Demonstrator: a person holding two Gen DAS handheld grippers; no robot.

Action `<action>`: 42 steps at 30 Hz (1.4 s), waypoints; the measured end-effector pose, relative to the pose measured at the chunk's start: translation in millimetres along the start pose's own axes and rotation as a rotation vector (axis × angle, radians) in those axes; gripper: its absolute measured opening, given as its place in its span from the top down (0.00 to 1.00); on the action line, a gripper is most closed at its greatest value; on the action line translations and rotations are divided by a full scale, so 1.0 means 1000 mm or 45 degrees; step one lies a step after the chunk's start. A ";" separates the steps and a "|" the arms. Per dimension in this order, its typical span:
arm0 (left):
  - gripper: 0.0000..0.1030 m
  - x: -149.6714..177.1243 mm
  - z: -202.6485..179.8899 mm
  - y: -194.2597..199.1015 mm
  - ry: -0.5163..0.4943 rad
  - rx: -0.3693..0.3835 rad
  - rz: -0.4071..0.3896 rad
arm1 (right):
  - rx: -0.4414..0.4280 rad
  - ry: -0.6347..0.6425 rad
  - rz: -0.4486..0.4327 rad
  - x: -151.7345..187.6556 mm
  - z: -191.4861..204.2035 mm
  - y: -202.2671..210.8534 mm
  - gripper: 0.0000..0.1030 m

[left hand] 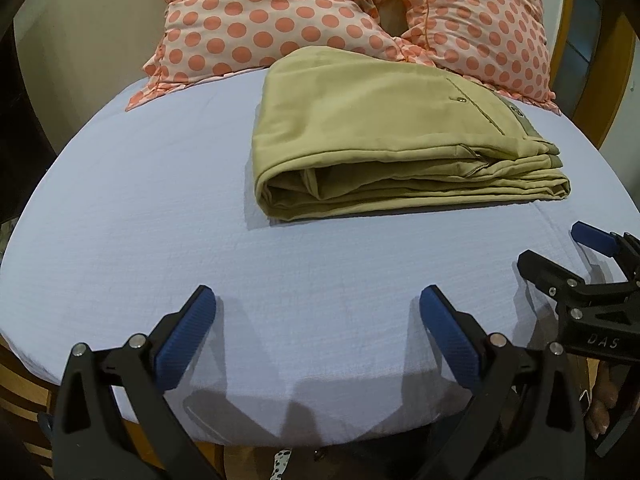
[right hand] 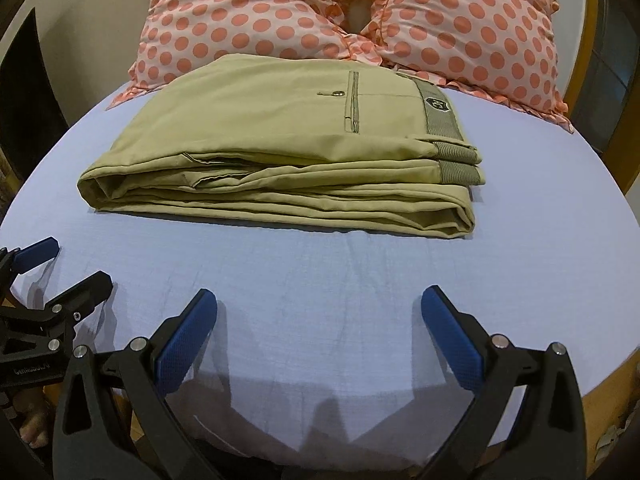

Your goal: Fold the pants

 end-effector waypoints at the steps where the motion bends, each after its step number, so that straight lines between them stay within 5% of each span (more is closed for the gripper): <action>1: 0.02 0.000 0.000 0.000 -0.002 0.001 -0.002 | 0.002 -0.002 0.002 0.000 0.000 0.000 0.01; 42: 0.02 -0.001 0.000 0.000 0.011 -0.013 0.040 | 0.010 -0.024 0.011 -0.002 -0.003 0.000 0.01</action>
Point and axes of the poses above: each gripper's, at about its wrist camera, not at the fingertips, and y roughly against the way its jaws point, z to its left, x to its underside, the point moved 6 cm from there along -y, roughly the way its jaws point, and after that the axes turned 12 degrees about z, right-handed, at the moved point
